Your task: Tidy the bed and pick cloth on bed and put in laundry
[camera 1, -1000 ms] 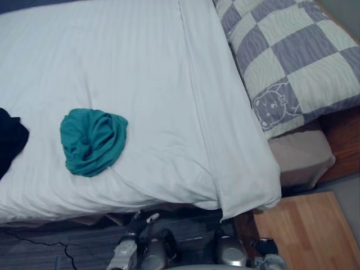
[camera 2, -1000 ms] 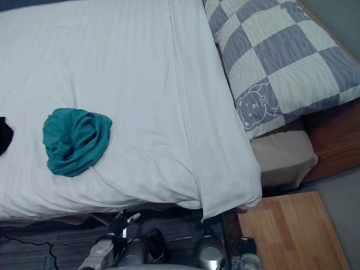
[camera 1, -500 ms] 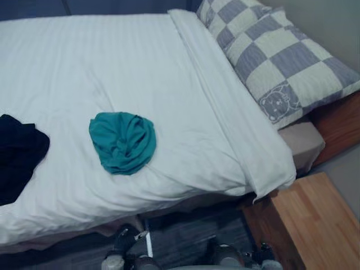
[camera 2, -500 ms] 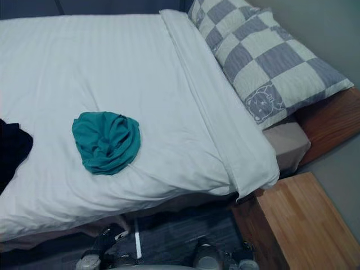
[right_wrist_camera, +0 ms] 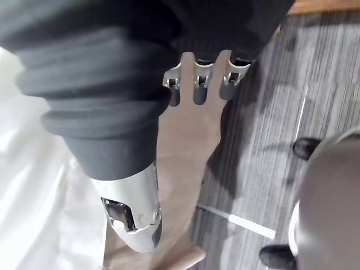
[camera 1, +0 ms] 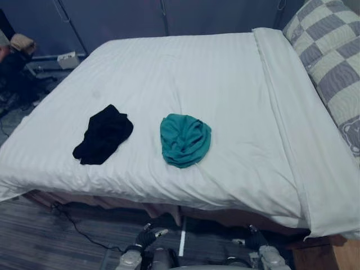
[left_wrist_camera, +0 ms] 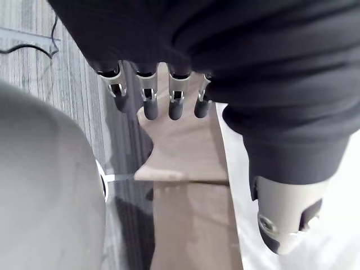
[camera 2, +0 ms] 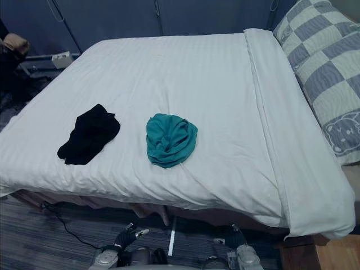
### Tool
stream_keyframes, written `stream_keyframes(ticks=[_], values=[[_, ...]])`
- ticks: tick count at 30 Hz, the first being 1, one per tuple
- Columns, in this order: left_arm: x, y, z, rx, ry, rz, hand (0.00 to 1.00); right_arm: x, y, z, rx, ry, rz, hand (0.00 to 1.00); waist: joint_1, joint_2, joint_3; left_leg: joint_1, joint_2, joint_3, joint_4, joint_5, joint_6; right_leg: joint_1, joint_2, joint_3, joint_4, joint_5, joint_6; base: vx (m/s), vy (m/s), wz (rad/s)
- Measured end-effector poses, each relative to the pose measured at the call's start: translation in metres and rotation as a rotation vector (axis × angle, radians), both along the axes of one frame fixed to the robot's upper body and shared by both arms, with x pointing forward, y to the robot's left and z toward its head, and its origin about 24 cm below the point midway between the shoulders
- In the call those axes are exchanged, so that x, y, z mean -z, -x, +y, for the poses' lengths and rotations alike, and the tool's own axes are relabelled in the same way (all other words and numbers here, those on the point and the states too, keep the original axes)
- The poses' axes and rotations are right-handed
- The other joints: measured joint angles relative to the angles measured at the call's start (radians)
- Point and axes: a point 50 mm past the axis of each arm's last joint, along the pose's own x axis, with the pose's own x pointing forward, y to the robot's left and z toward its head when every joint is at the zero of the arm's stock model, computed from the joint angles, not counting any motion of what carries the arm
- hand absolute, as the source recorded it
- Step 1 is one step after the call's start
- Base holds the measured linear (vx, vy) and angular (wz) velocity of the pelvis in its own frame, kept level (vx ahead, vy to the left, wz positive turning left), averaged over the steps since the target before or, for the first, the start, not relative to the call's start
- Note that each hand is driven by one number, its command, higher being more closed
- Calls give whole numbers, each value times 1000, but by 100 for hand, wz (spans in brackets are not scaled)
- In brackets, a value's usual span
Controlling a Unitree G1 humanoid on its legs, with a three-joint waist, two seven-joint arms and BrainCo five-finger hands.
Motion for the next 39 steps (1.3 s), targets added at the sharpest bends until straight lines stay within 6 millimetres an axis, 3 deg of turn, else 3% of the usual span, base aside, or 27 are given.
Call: stream_keyframes(ticks=[3, 4, 6, 8, 9, 10, 11, 12, 13, 14, 16, 17, 18, 19, 20, 21, 24, 25, 27, 29, 31, 32, 34, 36, 37, 38, 39], values=[[1, 0, 1, 17, 0, 14, 0, -1, -6, 7, 33, -27, -16, 0, -24, -43, 13, 25, 37, -2, -8, -2, -3, -46, -74, 35, 56, -1, 16, -29, 73, -12], [1, -2, 1, 22, 2, 11, 0, -1, -7, 4, 16, -7, -15, 0, -28, -54, 19, 17, 88, -31, 35, -2, -4, -50, -101, 61, 57, -1, 40, -61, 199, -15], [0, -2, 1, 24, 6, -4, 0, -2, -7, -1, -5, 17, -3, 0, -32, -49, 18, 0, 173, -103, 85, -1, -7, -64, -121, 94, 89, -17, 77, -62, 354, -19], [-1, -6, -1, 26, 19, -17, 0, -4, -12, -6, -34, 37, 4, 0, -46, -37, 18, -37, 266, -228, 161, -3, -3, -99, -149, 143, 187, -59, 154, -59, 635, -24], [-1, -6, -4, 39, 22, -17, 0, -4, -11, -9, -48, 44, 12, 0, -46, -31, 17, -40, 273, -253, 177, -12, -27, -118, -160, 164, 209, -70, 184, -53, 522, -38], [-1, -7, -10, 56, 29, -18, 0, -5, -10, -14, -73, 61, 23, 0, -42, -20, 12, -43, 272, -259, 206, -66, -122, -139, -177, 196, 234, -80, 207, -62, 785, -55], [-3, -13, -10, 64, 14, -25, 0, -5, -11, -14, -120, 68, 33, 0, -41, -38, 14, -49, 233, -213, 320, -231, -196, -156, -241, 237, 242, -61, 192, -62, 813, -74], [-4, -20, -9, 68, -8, -23, 0, -3, -10, -10, -167, 58, 49, 0, -29, -66, 15, -69, 193, -166, 396, -288, -185, -175, -303, 232, 213, 29, 158, -71, 953, -101], [-3, -22, -8, 62, -26, -13, 0, -5, -16, -10, -220, 63, 47, 0, 1, -68, 16, -65, 192, -104, 421, -316, -150, -189, -325, 169, 173, 139, 35, -87, 746, -129], [-4, -21, -3, 59, -41, -14, 0, -5, -20, -5, -276, 62, 49, 0, 27, -59, 18, -40, 187, -42, 397, -318, -133, -225, -333, 72, 199, 170, -46, -96, 818, -133], [-5, -23, 6, 57, -69, -19, 0, -4, -24, 15, -354, 30, 42, 0, 43, -62, 17, -6, 156, -7, 289, -271, -99, -236, -245, -27, 277, 96, 54, -56, 519, -58], [-8, -30, 11, 73, -85, -34, 0, -5, -28, 35, -407, -11, 20, 0, 32, -66, 14, 9, 118, -9, 155, -196, -74, -223, -110, -21, 257, 24, 100, -9, 298, 39], [-11, -37, 9, 93, -76, -49, 0, -8, -34, 49, -447, -38, -7, 0, 15, -63, 14, 13, 76, -13, 38, -120, -47, -205, 4, 2, 168, -21, 66, 12, 263, 65], [-13, -43, 5, 104, -64, -63, 0, -11, -38, 54, -450, -52, -34, 0, 8, -65, 14, 15, 50, -18, -26, -79, -34, -188, 57, 12, 88, -29, 22, -17, 245, 107], [-16, -50, -10, 120, -22, -82, 0, -14, -42, 52, -445, -51, -66, 0, -19, -25, 34, 14, 11, -58, -106, -25, -11, -122, 105, 90, -53, 49, -4, -10, 232, 97], [-18, -54, -18, 127, -3, -99, 0, -14, -42, 54, -449, -52, -65, 0, -11, -15, 38, 22, -19, -66, -146, 0, 1, -98, 99, 107, -110, 85, -4, 1, 226, 76], [-15, -49, -27, 207, -28, -80, 0, -14, -41, 66, -430, -99, -74, 0, -1, -25, 35, 41, -36, -86, -158, 4, 7, -136, 95, 195, -2, 43, -1, 21, 137, 36], [-13, -46, -24, 247, -60, -66, 0, -12, -36, 72, -414, -128, -70, 0, -13, -62, 21, 39, -54, -126, -162, 6, 10, -129, 96, 264, 0, 5, -1, 28, -36, 93], [-9, -38, -22, 271, -84, -37, 0, -8, -28, 73, -404, -136, -45, 0, -14, -80, 7, 56, -68, -149, -193, 24, 11, -98, 88, 238, -9, -6, 0, 26, -27, 66], [-1, -18, -21, 278, -92, 13, 0, -5, -25, 72, -387, -136, -24, 0, -10, -74, -4, 94, -68, -112, -265, 57, 10, -94, 78, 213, -16, -6, 0, -26, -2, 0], [0, -14, -21, 263, -88, 17, 0, -4, -23, 69, -375, -127, -14, 0, -7, -63, -11, 104, -66, -99, -291, 69, 6, -96, 83, 222, -14, -3, 1, -15, -16, -20], [-1, -16, -16, 237, -106, -3, 0, -1, -20, 65, -347, -118, 6, 0, 12, -59, -12, 112, -67, -55, -270, 57, 4, -90, 84, 246, -15, 0, 1, -16, 14, -38], [-1, -15, -10, 218, -123, -6, 0, -1, -19, 62, -318, -123, 14, 0, 13, -58, -13, 82, -49, -15, -161, 5, 2, -77, 77, 250, -15, 0, 1, -33, 14, -25], [-2, -14, -2, 160, -125, -22, 0, 1, -16, 54, -280, -115, 38, 0, 15, -56, -13, -16, 6, 43, 106, -64, -19, -61, 79, 267, -32, -16, -11, -51, -37, -23], [-3, -15, 2, 102, -110, -39, 0, 2, -15, 52, -257, -113, 42, 0, 15, -47, -14, -73, 46, 48, 248, -67, -21, -43, 91, 264, -52, -13, -15, -22, -92, -53], [-4, -13, 2, 44, -82, -57, 0, 2, -14, 46, -221, -93, 47, 0, 16, -18, -15, -145, 123, 36, 451, -57, -35, -21, 113, 285, -66, -3, -30, 0, -34, -83], [-4, -12, 5, 16, -79, -57, 0, 2, -14, 44, -205, -80, 49, 0, 19, -21, -10, -176, 143, 30, 530, -58, -43, -10, 116, 323, -66, 12, -31, 22, 34, -91]])
